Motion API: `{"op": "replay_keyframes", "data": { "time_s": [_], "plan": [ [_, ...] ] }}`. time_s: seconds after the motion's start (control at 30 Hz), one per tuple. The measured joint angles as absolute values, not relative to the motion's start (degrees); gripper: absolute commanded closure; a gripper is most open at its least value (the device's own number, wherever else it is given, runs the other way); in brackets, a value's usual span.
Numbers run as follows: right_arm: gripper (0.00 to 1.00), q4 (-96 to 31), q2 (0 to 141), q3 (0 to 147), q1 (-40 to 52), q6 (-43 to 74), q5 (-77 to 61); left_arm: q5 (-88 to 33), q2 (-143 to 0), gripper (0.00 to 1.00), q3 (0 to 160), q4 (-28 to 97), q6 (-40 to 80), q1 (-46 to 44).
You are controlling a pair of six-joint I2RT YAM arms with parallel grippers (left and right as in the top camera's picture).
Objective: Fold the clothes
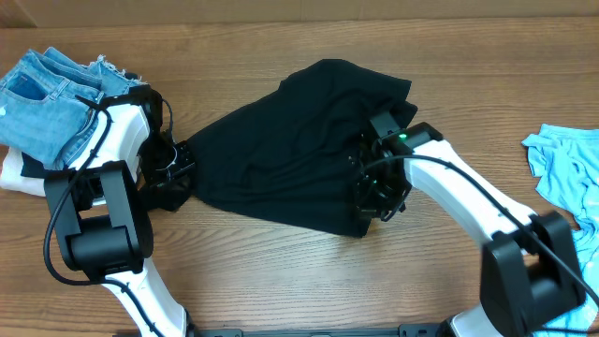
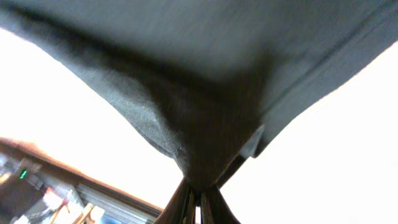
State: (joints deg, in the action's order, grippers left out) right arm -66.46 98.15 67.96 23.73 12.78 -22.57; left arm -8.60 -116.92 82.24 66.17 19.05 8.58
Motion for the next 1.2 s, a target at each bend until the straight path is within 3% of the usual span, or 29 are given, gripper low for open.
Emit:
{"op": "replay_keyframes", "data": {
  "time_s": [0.17,0.23,0.3,0.33,0.57,0.63,0.73,0.87,0.97,1.03,1.2],
  "plan": [
    [0.94,-73.78,97.12,67.90,26.00,10.83,-24.88,-8.60,-116.92,0.96,82.24,66.15,19.05,8.58],
    [0.87,-76.25,97.12,67.90,28.69,10.57,-25.61,-8.60,-116.92,0.96,82.24,66.17,19.05,8.58],
    [0.65,-77.93,97.12,67.90,32.80,10.44,-26.15,-8.60,-116.92,0.96,82.24,66.08,19.03,8.58],
    [0.60,-78.13,97.12,67.90,34.44,10.37,-26.30,-8.60,-116.92,0.96,82.24,66.06,19.05,8.58],
    [0.53,-73.19,97.12,67.81,39.40,12.56,-23.07,-8.64,-116.92,0.95,82.24,66.08,19.03,8.58],
    [0.81,-65.89,97.12,67.77,39.13,15.11,-20.29,-8.78,-116.92,0.95,82.24,66.08,18.85,8.58],
    [0.93,-57.58,97.23,67.77,37.67,19.38,-14.74,-8.78,-116.92,0.96,82.24,66.30,17.76,8.58],
    [0.95,-56.53,102.08,67.75,35.40,21.41,-11.97,-9.13,-116.92,0.96,83.07,68.82,14.85,8.58],
    [0.95,-56.88,106.39,66.78,34.59,20.86,-11.29,-9.47,-116.97,0.89,87.48,72.99,11.70,8.58],
    [0.95,-55.46,106.83,64.29,34.59,20.53,-11.07,-10.22,-116.90,0.82,92.16,75.59,10.26,8.58],
    [0.96,-50.98,104.77,59.05,31.77,20.34,-14.63,-13.30,-114.10,0.47,104.86,78.89,8.32,8.58]
  ]
}}
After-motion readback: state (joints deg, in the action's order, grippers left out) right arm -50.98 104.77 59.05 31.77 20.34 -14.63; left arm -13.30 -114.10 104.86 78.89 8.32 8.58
